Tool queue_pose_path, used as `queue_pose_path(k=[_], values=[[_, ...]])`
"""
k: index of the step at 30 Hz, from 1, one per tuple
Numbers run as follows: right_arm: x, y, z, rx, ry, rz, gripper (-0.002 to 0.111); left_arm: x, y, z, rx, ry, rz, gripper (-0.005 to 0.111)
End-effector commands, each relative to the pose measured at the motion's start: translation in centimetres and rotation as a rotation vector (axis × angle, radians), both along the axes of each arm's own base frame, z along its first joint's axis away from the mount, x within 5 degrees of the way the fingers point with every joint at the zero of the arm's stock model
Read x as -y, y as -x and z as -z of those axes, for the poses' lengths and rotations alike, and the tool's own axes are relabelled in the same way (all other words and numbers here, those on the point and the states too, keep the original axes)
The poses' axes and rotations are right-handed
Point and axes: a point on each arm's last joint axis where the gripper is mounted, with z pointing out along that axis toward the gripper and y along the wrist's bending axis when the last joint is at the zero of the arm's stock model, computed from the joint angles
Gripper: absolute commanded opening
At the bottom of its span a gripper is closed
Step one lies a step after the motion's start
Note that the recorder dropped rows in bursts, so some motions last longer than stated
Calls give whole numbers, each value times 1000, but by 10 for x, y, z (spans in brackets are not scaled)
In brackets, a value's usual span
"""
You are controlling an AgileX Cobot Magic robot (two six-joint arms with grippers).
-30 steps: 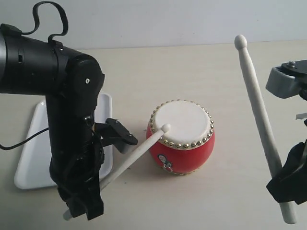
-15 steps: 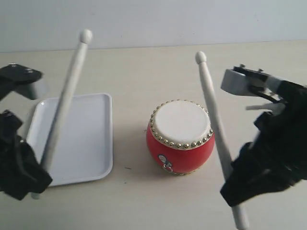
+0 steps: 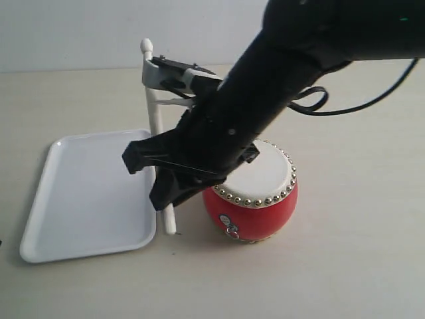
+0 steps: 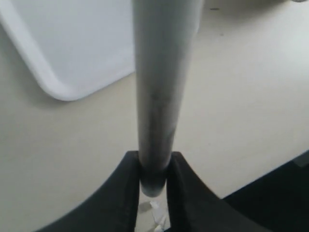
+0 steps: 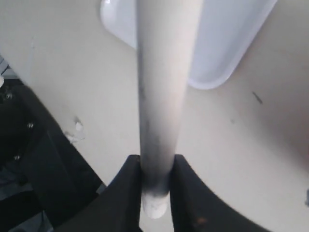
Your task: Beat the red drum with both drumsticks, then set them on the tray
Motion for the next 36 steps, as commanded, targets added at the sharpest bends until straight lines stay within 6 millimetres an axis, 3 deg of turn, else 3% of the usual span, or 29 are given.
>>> queue_pose_path(k=[1, 9, 19, 25, 31, 36], values=[[-29, -25, 15, -72, 33, 42, 0, -2, -25, 14, -71, 34, -62, 0], [-61, -61, 32, -208, 176, 51, 0, -4, -90, 48, -405, 95, -140, 0], [-86, -93, 61, -222, 218, 142, 0, -4, -141, 75, -551, 126, -164, 0], [-90, -96, 85, -270, 240, 157, 0, -5, -153, 82, -528, 120, -178, 0], [-95, -94, 95, -333, 214, 164, 0, -4, -155, 98, -599, 111, -174, 0], [-94, -94, 97, -324, 226, 162, 0, -5, -157, 99, -591, 108, -176, 0]])
